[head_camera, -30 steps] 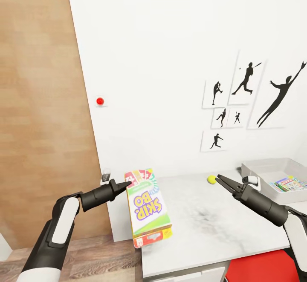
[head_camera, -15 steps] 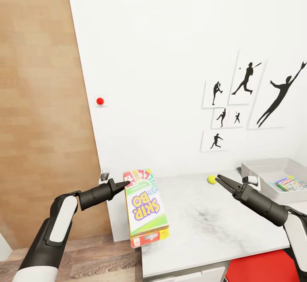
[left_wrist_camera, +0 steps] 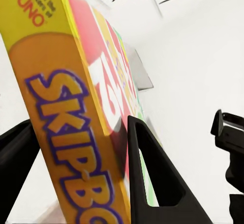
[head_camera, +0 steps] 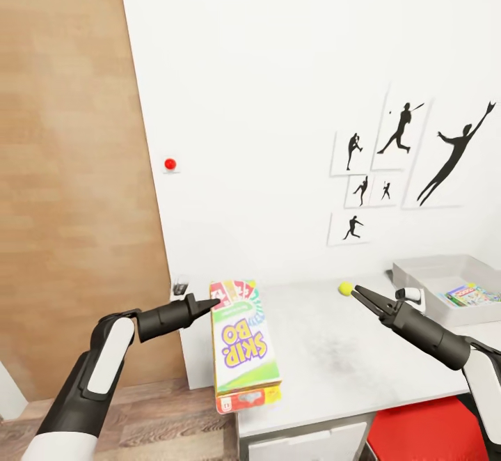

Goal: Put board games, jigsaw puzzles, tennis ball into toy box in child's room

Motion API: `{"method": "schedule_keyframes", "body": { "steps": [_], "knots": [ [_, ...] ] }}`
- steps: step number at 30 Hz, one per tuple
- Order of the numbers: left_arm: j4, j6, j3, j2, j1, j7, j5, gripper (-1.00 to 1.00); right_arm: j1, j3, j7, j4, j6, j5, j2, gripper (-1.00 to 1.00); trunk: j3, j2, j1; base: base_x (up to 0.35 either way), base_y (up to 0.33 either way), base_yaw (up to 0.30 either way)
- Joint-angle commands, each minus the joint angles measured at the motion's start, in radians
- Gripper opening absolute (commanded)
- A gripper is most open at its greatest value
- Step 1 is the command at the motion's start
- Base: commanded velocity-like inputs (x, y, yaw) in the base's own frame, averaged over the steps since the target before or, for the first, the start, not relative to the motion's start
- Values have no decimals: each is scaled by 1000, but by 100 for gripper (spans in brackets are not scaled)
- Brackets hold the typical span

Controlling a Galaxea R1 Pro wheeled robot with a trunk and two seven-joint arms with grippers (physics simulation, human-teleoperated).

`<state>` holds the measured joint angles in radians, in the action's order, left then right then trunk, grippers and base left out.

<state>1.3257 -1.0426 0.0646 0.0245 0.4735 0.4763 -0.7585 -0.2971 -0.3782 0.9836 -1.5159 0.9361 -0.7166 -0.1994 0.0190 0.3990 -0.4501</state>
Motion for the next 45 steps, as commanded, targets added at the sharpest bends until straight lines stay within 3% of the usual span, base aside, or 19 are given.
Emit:
{"method": "schedule_keyframes", "body": {
  "steps": [1,11,17,22,25,29,35,45],
  "knots": [
    [0,-5,0,0,0,8,4,-100,0,-1,3,0,4,0,0,100,-1,1,0,-270,140,0],
    [0,-5,-4,1,1,32,2,-100,0,-1,4,0,4,0,0,100,-1,1,0,-274,70,0],
    [0,-5,-5,20,1,148,4,-100,0,-13,-2,2,7,0,-1,100,-1,1,0,-141,5,0],
    [0,-5,-3,40,1,194,4,-100,0,-69,5,28,21,-1,-6,100,-1,1,0,-19,1,0],
    [0,-5,-2,56,1,203,3,-100,0,-128,45,41,25,0,-11,100,-1,1,0,-5,0,0],
    [0,-5,-2,73,1,234,3,-100,0,-177,95,71,26,6,-13,100,-1,1,0,-1,0,0],
    [0,-5,0,90,1,270,4,-100,0,-189,107,86,23,8,-14,100,-1,1,0,0,0,0],
    [1,-5,-2,92,1,274,5,-100,0,-191,103,86,20,12,-8,100,4,1,0,0,0,-168]
  ]
}}
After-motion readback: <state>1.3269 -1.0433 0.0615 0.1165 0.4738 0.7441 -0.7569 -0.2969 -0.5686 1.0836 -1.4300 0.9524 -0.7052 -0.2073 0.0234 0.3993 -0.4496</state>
